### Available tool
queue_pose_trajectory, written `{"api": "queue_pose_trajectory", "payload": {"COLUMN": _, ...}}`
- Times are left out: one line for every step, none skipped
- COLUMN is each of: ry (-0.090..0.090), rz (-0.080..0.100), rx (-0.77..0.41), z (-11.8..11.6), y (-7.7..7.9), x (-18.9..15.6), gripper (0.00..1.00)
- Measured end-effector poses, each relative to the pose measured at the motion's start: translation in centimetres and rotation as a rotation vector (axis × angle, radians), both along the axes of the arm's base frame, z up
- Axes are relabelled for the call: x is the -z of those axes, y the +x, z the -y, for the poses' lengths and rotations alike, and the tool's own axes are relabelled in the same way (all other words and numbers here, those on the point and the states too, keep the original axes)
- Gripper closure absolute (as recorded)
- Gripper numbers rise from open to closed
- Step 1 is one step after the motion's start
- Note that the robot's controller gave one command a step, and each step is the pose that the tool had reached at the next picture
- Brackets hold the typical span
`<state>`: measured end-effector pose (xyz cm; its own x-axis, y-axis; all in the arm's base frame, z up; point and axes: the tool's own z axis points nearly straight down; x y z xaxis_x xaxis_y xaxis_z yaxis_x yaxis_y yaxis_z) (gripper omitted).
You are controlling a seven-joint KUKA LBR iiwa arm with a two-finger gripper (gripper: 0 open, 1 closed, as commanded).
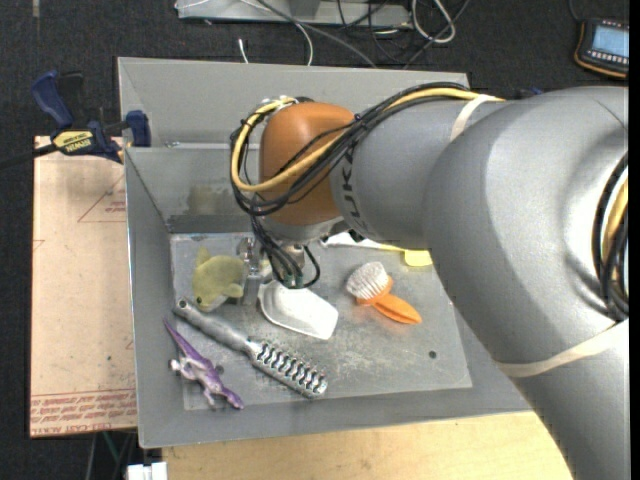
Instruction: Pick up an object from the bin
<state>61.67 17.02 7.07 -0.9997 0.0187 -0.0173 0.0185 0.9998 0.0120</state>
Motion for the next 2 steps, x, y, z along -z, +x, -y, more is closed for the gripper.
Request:
{"api": "queue_pose_trajectory", "payload": {"ry": -0.001, "rz": -0.002, "rx": -0.017, "z": 0.5, "y": -0.6, "x": -9.3, "gripper": 1.0}}
{"api": "queue_pose_trajectory", "payload": {"ry": 0.001, "rz": 0.001, "rx": -0.007, "z": -0.1, "y": 1.4, "x": -15.8, "gripper": 1.0}}
